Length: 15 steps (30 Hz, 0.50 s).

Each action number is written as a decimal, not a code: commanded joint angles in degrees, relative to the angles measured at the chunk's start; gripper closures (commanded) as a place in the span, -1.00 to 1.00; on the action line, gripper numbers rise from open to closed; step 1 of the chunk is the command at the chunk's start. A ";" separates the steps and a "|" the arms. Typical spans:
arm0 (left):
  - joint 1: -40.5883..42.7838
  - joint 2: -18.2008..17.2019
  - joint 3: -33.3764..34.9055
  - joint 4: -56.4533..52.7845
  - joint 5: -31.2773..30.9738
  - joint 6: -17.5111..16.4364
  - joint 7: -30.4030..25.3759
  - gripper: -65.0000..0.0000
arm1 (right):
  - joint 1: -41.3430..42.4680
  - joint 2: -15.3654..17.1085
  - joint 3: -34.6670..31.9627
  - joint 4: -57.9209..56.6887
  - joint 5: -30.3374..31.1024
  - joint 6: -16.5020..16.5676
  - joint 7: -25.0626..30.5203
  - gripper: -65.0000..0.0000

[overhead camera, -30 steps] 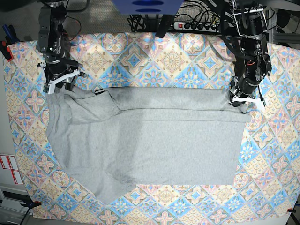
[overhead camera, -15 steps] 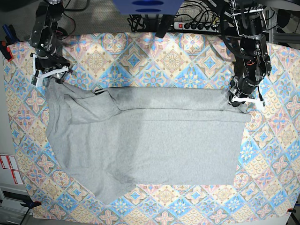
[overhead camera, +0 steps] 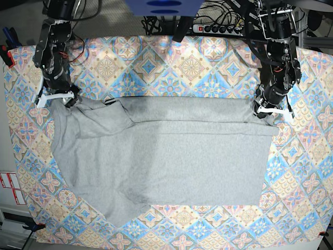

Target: Fold the T-shirt properly

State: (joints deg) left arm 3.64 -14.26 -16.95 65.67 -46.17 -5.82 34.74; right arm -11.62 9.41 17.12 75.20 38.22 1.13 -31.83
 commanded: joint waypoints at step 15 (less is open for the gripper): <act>0.10 -0.11 0.29 0.22 0.68 0.68 2.75 1.00 | 3.05 0.39 0.41 -3.33 1.56 -0.03 -1.53 0.92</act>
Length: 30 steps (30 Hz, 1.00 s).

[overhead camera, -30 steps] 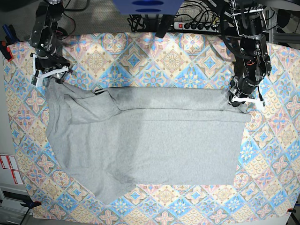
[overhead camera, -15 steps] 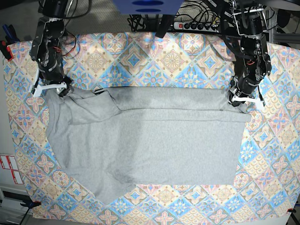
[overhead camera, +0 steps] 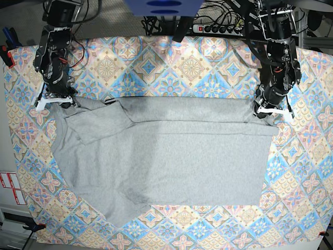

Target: Fold the T-shirt properly

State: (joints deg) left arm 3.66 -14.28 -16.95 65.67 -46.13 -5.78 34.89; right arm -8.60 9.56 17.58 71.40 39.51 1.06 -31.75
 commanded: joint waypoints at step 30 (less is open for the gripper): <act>26.01 -3.87 -4.19 22.55 0.81 0.64 6.38 1.00 | -22.92 2.17 8.75 12.96 0.54 0.04 -1.53 1.00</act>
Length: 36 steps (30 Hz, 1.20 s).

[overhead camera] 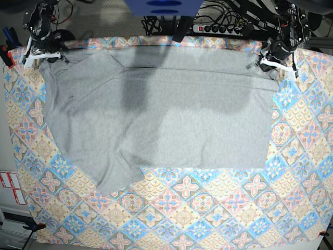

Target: Fold the T-shirt properly

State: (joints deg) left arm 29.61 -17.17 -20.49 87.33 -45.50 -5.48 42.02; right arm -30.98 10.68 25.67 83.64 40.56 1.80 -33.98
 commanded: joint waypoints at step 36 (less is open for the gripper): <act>4.81 -2.22 -8.92 1.77 -0.09 0.42 0.31 0.19 | -1.59 0.71 13.67 0.72 -0.86 -0.88 0.53 0.03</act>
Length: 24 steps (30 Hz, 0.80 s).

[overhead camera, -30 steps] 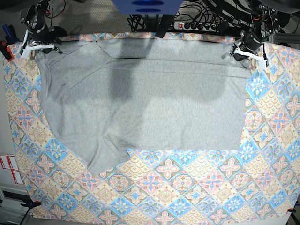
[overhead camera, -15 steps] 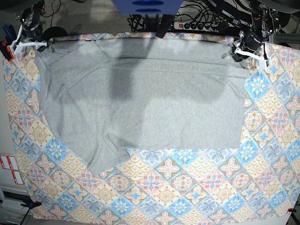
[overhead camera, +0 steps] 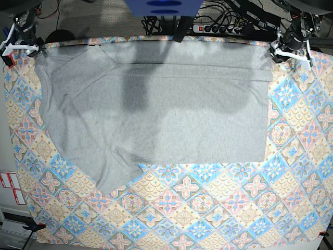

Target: Fold the T-shirt properly

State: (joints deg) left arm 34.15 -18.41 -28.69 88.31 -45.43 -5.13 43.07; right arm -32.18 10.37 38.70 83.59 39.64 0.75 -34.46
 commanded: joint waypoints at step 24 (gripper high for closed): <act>-37.54 -1.06 6.05 -13.46 14.26 0.07 2.51 0.17 | 19.74 1.37 -15.01 4.45 -18.58 0.26 0.74 0.03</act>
State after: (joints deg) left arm -2.00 -18.90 -22.87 74.11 -30.39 -4.49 46.39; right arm -13.21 10.63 23.44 86.96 21.10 1.08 -35.29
